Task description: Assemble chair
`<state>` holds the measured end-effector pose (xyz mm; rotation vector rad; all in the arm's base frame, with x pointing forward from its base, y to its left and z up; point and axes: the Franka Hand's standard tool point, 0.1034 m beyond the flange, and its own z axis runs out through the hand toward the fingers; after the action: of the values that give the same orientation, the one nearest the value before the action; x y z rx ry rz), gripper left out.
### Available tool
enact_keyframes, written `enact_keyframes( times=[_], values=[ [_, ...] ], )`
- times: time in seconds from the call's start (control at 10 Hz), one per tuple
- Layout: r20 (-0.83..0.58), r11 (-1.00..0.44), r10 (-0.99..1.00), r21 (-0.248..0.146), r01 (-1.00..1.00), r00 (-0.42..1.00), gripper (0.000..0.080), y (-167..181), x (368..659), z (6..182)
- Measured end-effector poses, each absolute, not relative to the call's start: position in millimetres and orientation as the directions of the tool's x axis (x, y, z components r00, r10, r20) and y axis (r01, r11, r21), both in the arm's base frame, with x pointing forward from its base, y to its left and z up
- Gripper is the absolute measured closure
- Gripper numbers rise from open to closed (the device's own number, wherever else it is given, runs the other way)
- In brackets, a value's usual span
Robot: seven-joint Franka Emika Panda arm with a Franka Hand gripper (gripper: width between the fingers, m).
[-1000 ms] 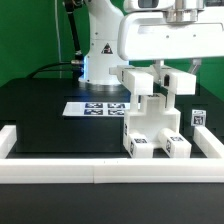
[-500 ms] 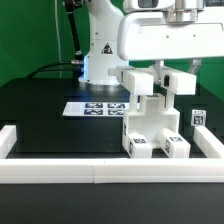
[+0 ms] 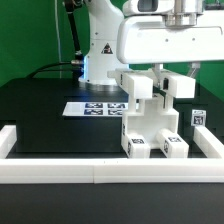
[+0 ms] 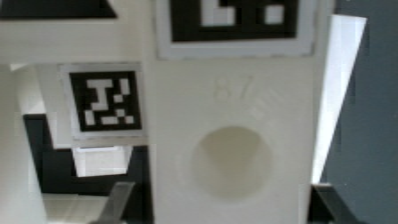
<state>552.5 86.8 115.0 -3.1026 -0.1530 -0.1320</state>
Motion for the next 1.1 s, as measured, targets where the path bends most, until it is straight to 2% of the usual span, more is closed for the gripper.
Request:
enact_keyframes(
  times=[1.1],
  values=[
    [0.034, -0.995, 0.099, -0.009, 0.099, 0.995, 0.0509, 78, 541, 75.2]
  ],
)
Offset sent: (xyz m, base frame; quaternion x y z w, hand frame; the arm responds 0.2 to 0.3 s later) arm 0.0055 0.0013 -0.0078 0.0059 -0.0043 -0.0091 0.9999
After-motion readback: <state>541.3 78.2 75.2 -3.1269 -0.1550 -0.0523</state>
